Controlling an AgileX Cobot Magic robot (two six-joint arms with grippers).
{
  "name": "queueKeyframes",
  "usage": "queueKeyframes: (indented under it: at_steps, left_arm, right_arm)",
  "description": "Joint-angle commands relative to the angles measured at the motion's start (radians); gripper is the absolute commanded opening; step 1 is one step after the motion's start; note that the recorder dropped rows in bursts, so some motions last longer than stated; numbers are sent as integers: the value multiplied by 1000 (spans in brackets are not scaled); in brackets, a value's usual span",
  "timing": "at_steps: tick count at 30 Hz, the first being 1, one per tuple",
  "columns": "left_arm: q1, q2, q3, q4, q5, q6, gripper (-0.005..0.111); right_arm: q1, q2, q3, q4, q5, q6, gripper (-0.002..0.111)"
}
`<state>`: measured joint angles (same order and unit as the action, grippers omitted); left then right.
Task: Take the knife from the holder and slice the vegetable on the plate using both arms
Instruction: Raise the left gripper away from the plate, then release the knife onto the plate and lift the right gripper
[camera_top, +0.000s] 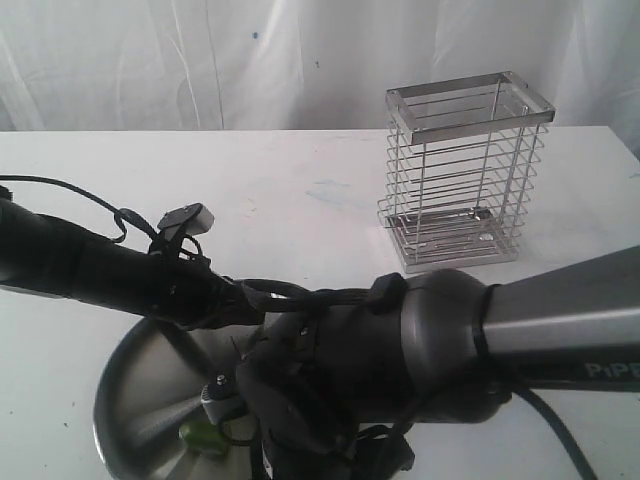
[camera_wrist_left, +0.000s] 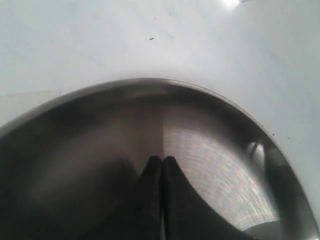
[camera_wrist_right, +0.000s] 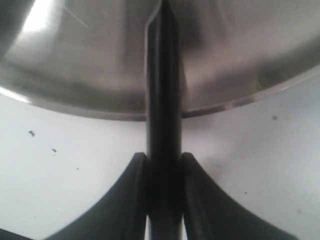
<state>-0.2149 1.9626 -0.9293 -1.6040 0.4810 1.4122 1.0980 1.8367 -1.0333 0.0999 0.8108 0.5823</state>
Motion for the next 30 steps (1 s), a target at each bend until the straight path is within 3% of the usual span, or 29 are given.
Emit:
queueKeyframes:
  at_steps: [1, 11, 18, 26, 30]
  left_arm:
    - [4, 3, -4, -10, 16, 9, 0]
    - [6, -19, -7, -134, 67, 119, 0]
    - [6, -70, -87, -140, 58, 135, 0]
    - [18, -161, -105, -140, -111, 95, 0]
    - [57, -203, -97, -140, -99, 43, 0]
  right_arm:
    - [6, 1, 13, -21, 2, 7, 0]
    - [6, -3, 11, -48, -49, 7, 0]
    - [6, -15, 11, -52, -7, 5, 0]
    - [-31, -84, 11, -69, 0, 5, 0]
    - [-74, -131, 11, -69, -13, -9, 0]
